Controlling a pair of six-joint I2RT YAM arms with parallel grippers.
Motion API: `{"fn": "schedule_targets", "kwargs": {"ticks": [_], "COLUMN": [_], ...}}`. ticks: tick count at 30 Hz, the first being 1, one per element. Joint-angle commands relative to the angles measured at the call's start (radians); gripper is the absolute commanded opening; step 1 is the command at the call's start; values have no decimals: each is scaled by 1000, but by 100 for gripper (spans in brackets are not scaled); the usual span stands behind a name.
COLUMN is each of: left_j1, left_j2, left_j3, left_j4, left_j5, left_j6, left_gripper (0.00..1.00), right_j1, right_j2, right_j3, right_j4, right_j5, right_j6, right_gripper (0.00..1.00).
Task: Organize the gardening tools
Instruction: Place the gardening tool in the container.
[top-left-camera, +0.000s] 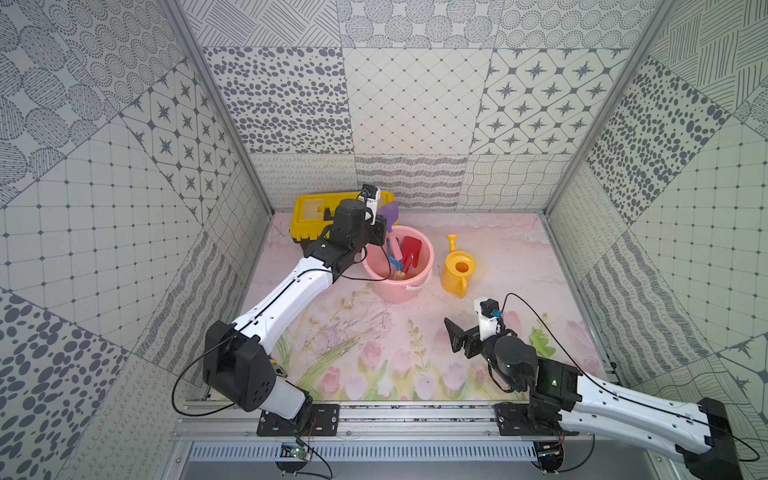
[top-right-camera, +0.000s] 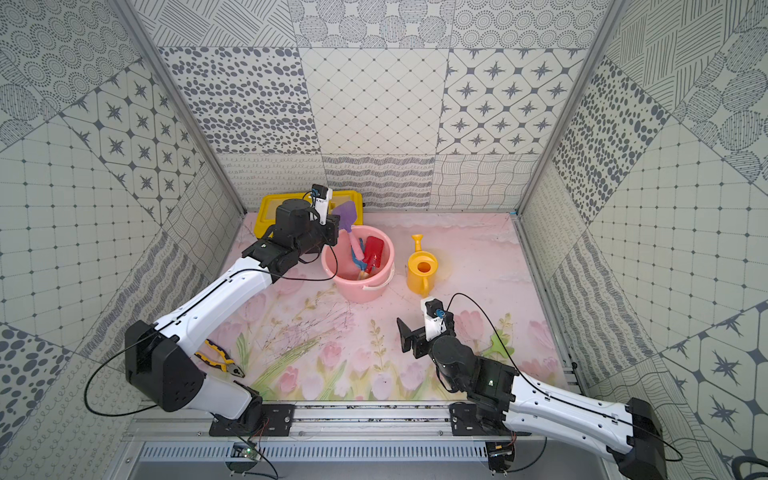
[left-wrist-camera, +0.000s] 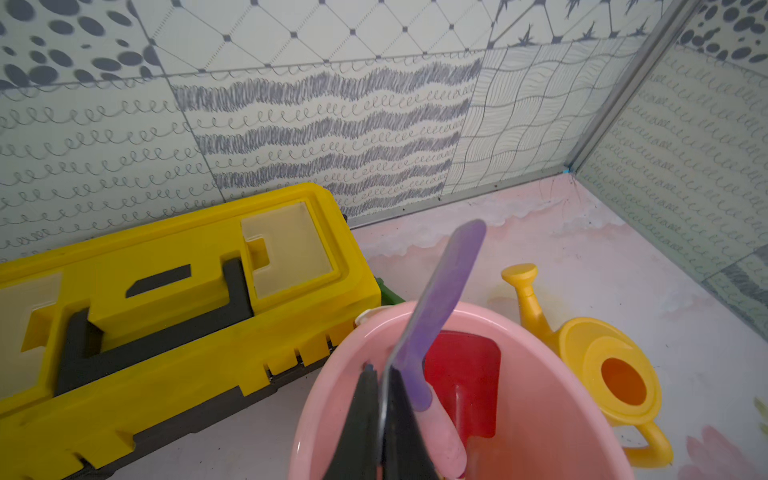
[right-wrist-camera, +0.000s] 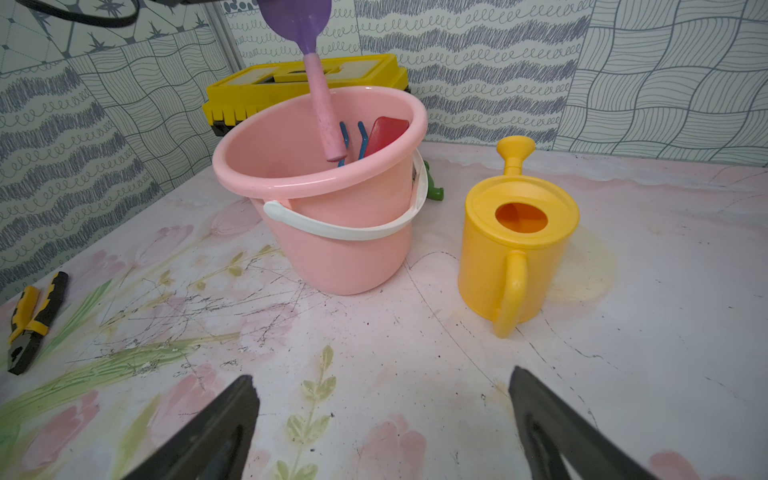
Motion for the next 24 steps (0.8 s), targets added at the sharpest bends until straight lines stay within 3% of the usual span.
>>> {"fn": "schedule_targets", "kwargs": {"ticks": [1, 4, 10, 12, 16, 24], "left_j1": [25, 34, 38, 38, 38, -44], "left_j2": [73, 92, 74, 50, -14, -203], "left_j3": [17, -10, -35, -37, -66, -286], "left_j4": [-45, -34, -10, 3, 59, 197], "left_j5": [259, 309, 344, 365, 383, 252], "left_j6": [127, 106, 32, -38, -193, -487], "left_gripper": [0, 2, 46, 77, 98, 100], "right_j1": [-5, -10, -17, -19, -24, -61], "right_j2": [4, 16, 28, 30, 38, 62], "right_j3": [23, 23, 27, 32, 46, 51], "right_j4": [23, 21, 12, -1, -37, -72], "right_j5": [14, 25, 42, 70, 110, 124], "right_j6": [16, 16, 21, 29, 52, 76], "right_gripper": [97, 97, 97, 97, 97, 97]}}
